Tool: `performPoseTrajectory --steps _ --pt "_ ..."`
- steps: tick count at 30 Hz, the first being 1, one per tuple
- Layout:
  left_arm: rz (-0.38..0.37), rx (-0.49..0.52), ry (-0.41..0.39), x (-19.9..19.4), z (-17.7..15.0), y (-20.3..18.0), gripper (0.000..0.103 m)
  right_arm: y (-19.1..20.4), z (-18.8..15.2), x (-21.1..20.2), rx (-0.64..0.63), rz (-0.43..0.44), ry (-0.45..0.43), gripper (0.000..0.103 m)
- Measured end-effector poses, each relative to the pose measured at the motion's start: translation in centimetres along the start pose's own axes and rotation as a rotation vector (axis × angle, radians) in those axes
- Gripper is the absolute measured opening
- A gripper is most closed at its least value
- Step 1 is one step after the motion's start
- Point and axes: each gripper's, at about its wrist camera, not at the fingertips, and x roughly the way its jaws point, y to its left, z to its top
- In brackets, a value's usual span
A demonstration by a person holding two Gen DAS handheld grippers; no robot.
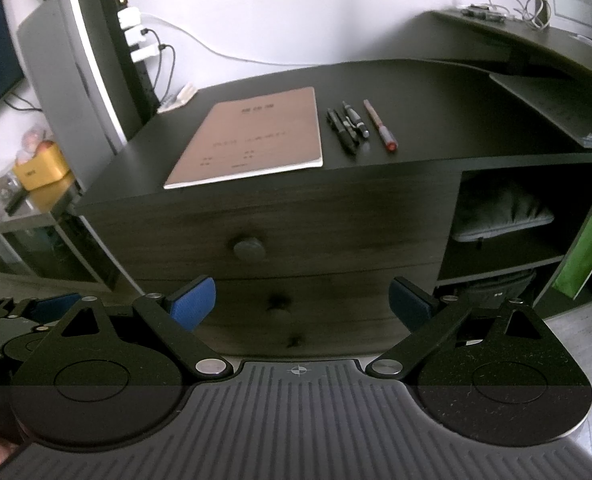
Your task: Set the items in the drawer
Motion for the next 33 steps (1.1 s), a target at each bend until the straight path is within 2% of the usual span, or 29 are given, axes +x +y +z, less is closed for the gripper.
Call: performPoseTrajectory --steps 17,33 --pt "0.005 0.000 0.010 0.5 0.3 0.0 0.102 -0.1 0.2 0.5 0.000 0.001 0.007 0.097" --pt "-0.003 -0.003 0.048 2.4 0.7 -0.3 0.102 -0.7 0.4 2.5 0.005 -0.004 0.035 0.097"
